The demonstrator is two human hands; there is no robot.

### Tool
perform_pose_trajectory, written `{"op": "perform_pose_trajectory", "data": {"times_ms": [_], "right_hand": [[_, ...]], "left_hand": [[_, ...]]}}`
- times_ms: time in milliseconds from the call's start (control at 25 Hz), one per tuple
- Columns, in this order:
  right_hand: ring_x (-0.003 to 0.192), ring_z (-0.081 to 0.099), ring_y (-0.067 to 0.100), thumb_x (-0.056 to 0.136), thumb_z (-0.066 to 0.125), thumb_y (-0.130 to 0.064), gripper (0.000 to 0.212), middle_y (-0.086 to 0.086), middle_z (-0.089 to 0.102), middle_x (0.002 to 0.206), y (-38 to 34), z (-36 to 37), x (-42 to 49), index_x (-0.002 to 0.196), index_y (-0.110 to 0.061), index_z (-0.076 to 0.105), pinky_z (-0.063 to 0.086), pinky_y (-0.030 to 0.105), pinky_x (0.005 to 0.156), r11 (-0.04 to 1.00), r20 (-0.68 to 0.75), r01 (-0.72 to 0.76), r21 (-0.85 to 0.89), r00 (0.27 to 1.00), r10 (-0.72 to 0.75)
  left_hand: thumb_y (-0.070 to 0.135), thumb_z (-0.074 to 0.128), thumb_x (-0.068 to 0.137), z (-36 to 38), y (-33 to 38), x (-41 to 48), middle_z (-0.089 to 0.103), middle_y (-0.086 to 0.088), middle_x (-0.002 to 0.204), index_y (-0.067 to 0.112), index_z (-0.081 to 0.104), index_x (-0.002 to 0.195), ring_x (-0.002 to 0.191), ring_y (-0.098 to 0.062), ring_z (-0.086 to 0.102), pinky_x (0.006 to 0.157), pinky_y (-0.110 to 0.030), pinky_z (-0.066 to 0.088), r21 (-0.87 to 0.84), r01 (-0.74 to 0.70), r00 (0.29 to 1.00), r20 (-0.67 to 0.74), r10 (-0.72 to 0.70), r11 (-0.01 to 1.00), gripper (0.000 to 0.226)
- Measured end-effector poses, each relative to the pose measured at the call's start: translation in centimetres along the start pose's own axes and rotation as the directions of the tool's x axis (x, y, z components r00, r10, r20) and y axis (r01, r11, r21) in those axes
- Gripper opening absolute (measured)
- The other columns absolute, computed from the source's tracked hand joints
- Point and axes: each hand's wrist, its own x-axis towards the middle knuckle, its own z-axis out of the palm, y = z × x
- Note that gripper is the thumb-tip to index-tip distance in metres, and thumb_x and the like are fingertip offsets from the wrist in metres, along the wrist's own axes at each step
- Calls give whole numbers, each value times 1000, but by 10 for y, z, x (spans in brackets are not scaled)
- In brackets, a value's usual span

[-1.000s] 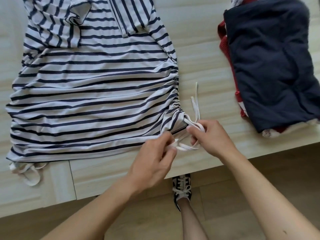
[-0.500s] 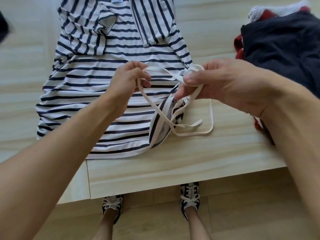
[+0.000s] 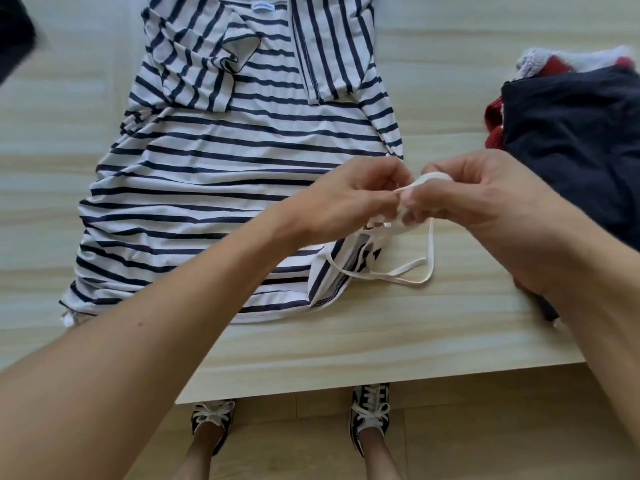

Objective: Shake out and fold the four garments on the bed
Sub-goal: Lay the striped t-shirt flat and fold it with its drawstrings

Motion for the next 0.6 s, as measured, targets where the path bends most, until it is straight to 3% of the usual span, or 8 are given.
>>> {"op": "perform_pose_trajectory", "data": {"times_ms": [80, 160, 280, 400, 480, 560, 600], "right_hand": [[52, 55, 18, 79, 76, -24, 20, 1, 49, 50, 0, -7, -6, 65, -12, 68, 55, 42, 85, 988, 66, -38, 151, 997, 29], [39, 40, 14, 79, 69, -26, 11, -1, 37, 47, -3, -8, -13, 71, -19, 72, 58, 40, 77, 961, 236, -124, 247, 970, 64], [39, 33, 12, 86, 65, -29, 12, 0, 35, 49, -2, -6, -18, 81, -21, 72, 57, 36, 65, 967, 389, -188, 171, 915, 110], [48, 41, 13, 94, 66, -31, 18, 0, 43, 56, -6, -16, -17, 80, -20, 68, 53, 38, 68, 984, 468, -114, 136, 883, 38], [56, 50, 15, 97, 61, -31, 22, 1, 51, 64, -18, -20, -15, 89, -11, 67, 55, 38, 73, 984, 589, -3, 179, 801, -105], [66, 55, 18, 101, 53, -23, 22, 6, 55, 70, -29, -14, -5, 96, -6, 65, 52, 36, 75, 978, 634, 157, 139, 745, -209], [68, 56, 19, 102, 50, -20, 21, 7, 56, 73, -35, -6, 5, 99, -4, 64, 50, 35, 74, 972, 628, 202, 118, 744, -231]], "left_hand": [[17, 49, 92, -4, -7, 0, 46, -16, 76, 8, 59, 82, 71, -25, 39, 66, -48, 35, 65, 8, 1000, 4, -8, 998, 17], [19, 44, 96, -4, -9, -2, 41, -12, 77, 7, 57, 77, 71, -26, 32, 65, -50, 32, 27, 37, 998, -56, -35, 999, 27], [14, 38, 103, 2, -9, -4, 39, -13, 79, -15, 51, 81, 67, -22, 29, 61, -30, 32, -93, 118, 970, -204, -134, 989, 39], [13, 36, 99, 2, -19, -4, 32, -13, 66, -4, 45, 68, 57, -16, 28, 54, -22, 31, -145, 138, 955, -242, -171, 980, 36], [15, 38, 97, 3, -26, -4, 37, -15, 65, -5, 50, 71, 52, -16, 37, 53, -20, 40, -171, 179, 929, -296, -224, 969, 35], [13, 44, 96, 11, -28, -9, 56, -18, 70, -1, 60, 75, 61, -19, 56, 67, -26, 54, -184, 208, 928, -272, -254, 961, 30], [15, 45, 94, 18, -31, -11, 63, -7, 71, 14, 64, 70, 66, -11, 60, 72, -22, 53, -179, 210, 938, -240, -249, 961, 31]]}}
